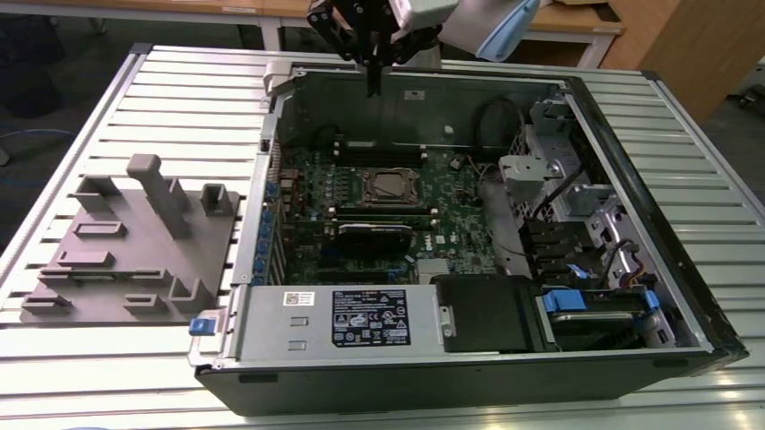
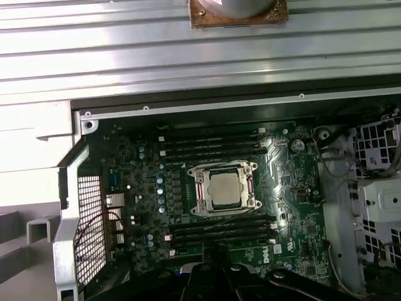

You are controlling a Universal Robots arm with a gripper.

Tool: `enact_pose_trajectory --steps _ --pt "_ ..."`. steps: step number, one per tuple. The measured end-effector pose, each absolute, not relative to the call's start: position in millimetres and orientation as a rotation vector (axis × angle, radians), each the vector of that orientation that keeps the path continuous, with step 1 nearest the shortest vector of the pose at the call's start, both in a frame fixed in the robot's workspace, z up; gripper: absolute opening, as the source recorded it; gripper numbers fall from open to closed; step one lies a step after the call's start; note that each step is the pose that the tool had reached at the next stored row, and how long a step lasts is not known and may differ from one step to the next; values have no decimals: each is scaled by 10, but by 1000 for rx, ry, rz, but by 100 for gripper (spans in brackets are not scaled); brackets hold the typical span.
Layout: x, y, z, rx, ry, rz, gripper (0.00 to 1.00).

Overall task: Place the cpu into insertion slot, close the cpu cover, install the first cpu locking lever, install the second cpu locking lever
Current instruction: 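Install the second cpu locking lever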

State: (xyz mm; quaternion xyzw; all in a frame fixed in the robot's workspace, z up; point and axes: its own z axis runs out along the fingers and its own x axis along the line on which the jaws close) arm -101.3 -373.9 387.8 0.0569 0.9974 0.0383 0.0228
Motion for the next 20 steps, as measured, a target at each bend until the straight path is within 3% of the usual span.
enact_pose_trajectory --steps 20 --pt "-1013 -3739 3662 176 3087 119 10"
